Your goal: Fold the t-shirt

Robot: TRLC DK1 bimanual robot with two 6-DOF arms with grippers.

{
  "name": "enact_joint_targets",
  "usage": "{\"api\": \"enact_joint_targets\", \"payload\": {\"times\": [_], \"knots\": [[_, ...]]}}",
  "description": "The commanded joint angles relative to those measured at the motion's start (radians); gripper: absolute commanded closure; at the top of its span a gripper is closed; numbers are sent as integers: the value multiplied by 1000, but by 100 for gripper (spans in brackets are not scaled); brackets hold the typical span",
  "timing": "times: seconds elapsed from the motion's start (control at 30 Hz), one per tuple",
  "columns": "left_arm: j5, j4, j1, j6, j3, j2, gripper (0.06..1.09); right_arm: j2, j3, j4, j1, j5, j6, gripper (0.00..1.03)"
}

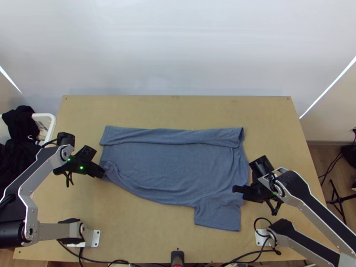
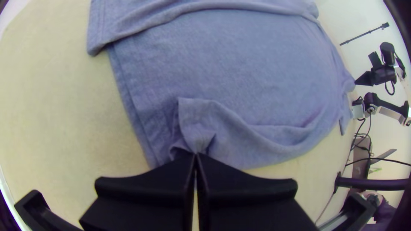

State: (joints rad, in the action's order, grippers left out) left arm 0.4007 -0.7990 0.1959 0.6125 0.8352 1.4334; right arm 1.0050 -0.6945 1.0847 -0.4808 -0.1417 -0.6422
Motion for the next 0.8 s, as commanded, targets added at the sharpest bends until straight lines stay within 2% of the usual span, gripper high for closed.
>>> {"api": "enact_joint_targets", "payload": {"times": [0.0, 0.23, 0.53, 0.77], "knots": [[1, 6, 40, -10, 27, -7, 105, 1, -11, 0, 7, 1, -4, 100], [32, -66, 93, -39, 107, -51, 105, 0, -56, 0, 16, 1, 3, 100], [67, -112, 83, -83, 87, -146, 105, -9, -86, 0, 41, 2, 9, 100], [90, -203, 60, -82, 35, -243, 105, -49, -88, 34, 25, 1, 16, 100]]}}
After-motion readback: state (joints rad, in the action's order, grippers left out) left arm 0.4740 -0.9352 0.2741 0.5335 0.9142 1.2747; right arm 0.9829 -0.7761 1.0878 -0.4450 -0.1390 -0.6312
